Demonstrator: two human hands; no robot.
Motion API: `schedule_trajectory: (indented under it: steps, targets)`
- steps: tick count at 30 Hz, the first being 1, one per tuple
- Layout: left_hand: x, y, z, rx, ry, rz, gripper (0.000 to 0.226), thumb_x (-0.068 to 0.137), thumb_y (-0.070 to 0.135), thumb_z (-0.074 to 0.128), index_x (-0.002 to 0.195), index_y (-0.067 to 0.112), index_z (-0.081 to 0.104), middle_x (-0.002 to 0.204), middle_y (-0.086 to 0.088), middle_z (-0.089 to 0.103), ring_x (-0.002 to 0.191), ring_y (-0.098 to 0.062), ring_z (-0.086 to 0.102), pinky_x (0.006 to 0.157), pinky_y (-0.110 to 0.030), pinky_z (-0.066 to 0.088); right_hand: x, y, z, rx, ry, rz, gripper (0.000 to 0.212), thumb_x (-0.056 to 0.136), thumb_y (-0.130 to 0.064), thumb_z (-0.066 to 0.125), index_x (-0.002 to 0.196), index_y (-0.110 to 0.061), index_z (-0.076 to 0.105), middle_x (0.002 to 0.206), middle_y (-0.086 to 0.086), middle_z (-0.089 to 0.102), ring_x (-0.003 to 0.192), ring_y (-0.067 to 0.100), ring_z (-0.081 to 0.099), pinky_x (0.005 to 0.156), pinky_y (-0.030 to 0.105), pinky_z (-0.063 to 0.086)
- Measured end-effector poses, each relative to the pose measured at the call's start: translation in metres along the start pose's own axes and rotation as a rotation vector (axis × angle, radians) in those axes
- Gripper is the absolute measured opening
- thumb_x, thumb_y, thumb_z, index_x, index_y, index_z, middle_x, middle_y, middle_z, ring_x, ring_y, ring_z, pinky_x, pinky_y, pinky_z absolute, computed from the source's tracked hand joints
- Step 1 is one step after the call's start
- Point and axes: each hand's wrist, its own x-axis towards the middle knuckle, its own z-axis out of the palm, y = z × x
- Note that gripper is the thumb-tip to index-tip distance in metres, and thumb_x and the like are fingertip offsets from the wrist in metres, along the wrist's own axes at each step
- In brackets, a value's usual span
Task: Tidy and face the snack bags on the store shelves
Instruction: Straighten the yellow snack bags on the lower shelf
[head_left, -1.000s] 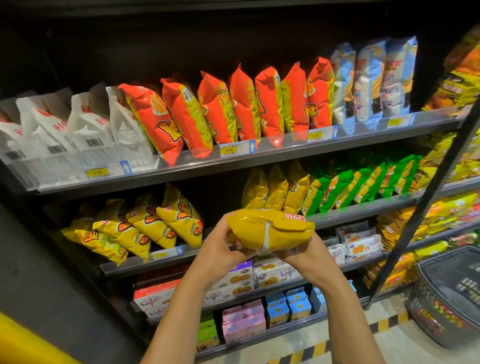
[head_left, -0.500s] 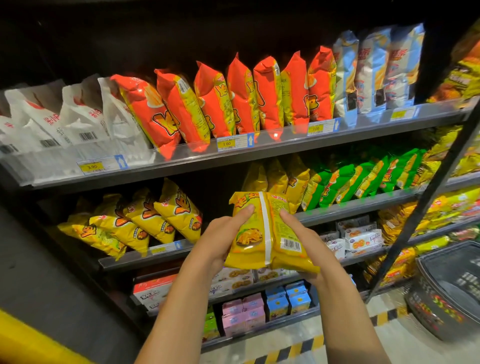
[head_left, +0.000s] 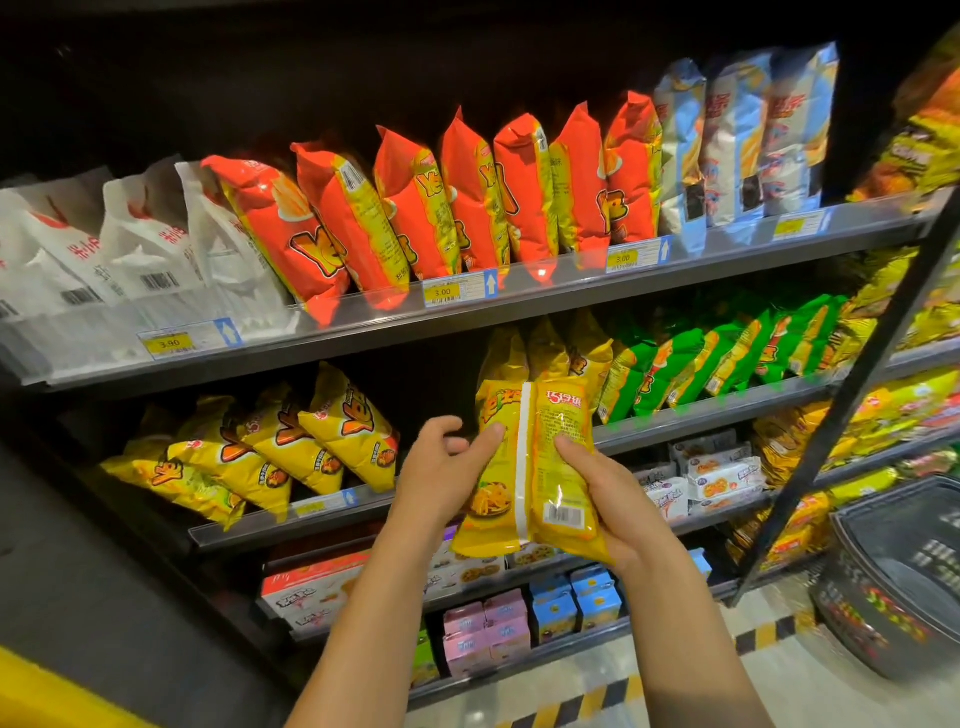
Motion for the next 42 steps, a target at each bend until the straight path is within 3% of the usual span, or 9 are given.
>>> schedule_trajectory:
  steps: [3,6,11,17,22,27,33,37,42]
  targets:
    - [-0.004,0.004,0.002,0.094,0.091,0.202,0.052,0.098,0.049,0.069,0.145,0.032,0.054,0.127,0.013,0.061,0.103,-0.001,0.060,0.083,-0.027,0.052,0.007,0.006,-0.002,-0.068,0.045,-0.136,0.043,0.100,-0.023,0.066,0.141,-0.015,0.058,0.124,0.013,0.075,0.113,0.033,0.073,0.101,0.058,0.056]
    - [-0.010,0.009,0.012,0.075,-0.083,0.257,0.045,0.100,0.055,0.061,0.142,0.041,0.053,0.128,0.023,0.059,0.107,0.006,0.061,0.084,-0.022,0.053,0.007,0.007,0.006,-0.172,0.053,-0.260,0.048,0.096,-0.026,0.070,0.142,-0.022,0.056,0.125,0.009,0.075,0.113,0.030,0.074,0.096,0.054,0.058]
    - [-0.013,0.012,0.023,0.030,-0.195,0.217,0.037,0.087,0.075,0.062,0.119,0.061,0.048,0.128,0.017,0.063,0.114,-0.005,0.064,0.100,-0.042,0.057,0.007,0.002,0.011,-0.301,0.045,-0.304,0.047,0.100,-0.050,0.056,0.145,-0.037,0.056,0.136,-0.006,0.070,0.123,0.015,0.067,0.101,0.043,0.057]
    - [-0.006,0.000,0.018,-0.140,-0.062,0.105,0.073,0.081,0.051,0.086,0.139,0.037,0.044,0.122,0.014,0.065,0.111,-0.009,0.066,0.099,-0.043,0.058,0.004,-0.004,0.005,-0.293,0.025,-0.289,0.051,0.095,-0.057,0.045,0.131,-0.027,0.065,0.130,-0.004,0.074,0.121,0.013,0.069,0.102,0.039,0.055]
    - [0.002,-0.011,0.009,-0.424,-0.070,-0.016,0.048,0.087,0.028,0.085,0.127,0.029,0.060,0.113,-0.005,0.079,0.097,-0.026,0.079,0.085,-0.050,0.065,0.011,-0.002,-0.002,-0.261,0.077,-0.359,0.047,0.088,-0.046,0.063,0.131,-0.027,0.064,0.126,-0.005,0.075,0.117,0.017,0.070,0.097,0.039,0.056]
    - [0.006,-0.023,0.007,-0.631,-0.145,-0.080,0.055,0.086,0.026,0.081,0.136,0.023,0.058,0.117,-0.014,0.078,0.104,-0.036,0.077,0.090,-0.059,0.062,0.019,0.012,0.000,-0.374,-0.010,-0.192,0.069,0.085,-0.056,0.071,0.147,-0.029,0.056,0.137,-0.002,0.069,0.124,0.016,0.067,0.106,0.046,0.054]
    - [0.013,-0.038,-0.001,-0.525,-0.134,-0.025,0.052,0.088,0.037,0.079,0.136,0.028,0.059,0.120,-0.002,0.078,0.107,-0.025,0.077,0.090,-0.050,0.063,0.028,0.019,0.010,-0.395,0.045,-0.293,0.060,0.085,-0.038,0.077,0.139,-0.021,0.059,0.119,0.000,0.078,0.106,0.019,0.076,0.089,0.045,0.064]
    - [0.024,-0.045,-0.010,-0.417,-0.135,-0.005,0.061,0.080,0.040,0.082,0.136,0.027,0.060,0.119,0.004,0.079,0.106,-0.016,0.077,0.083,-0.035,0.063,0.044,0.027,0.014,-0.467,0.093,-0.352,0.055,0.089,-0.027,0.080,0.139,-0.020,0.058,0.118,-0.003,0.076,0.102,0.009,0.075,0.079,0.030,0.064]
    - [0.051,-0.057,-0.020,-0.404,-0.066,-0.040,0.040,0.091,0.025,0.081,0.128,0.027,0.065,0.115,0.000,0.080,0.102,-0.019,0.078,0.085,-0.041,0.063,0.074,0.033,0.021,-0.644,0.053,-0.344,0.071,0.083,-0.053,0.077,0.145,-0.031,0.052,0.133,-0.004,0.067,0.109,0.006,0.071,0.083,0.030,0.064]
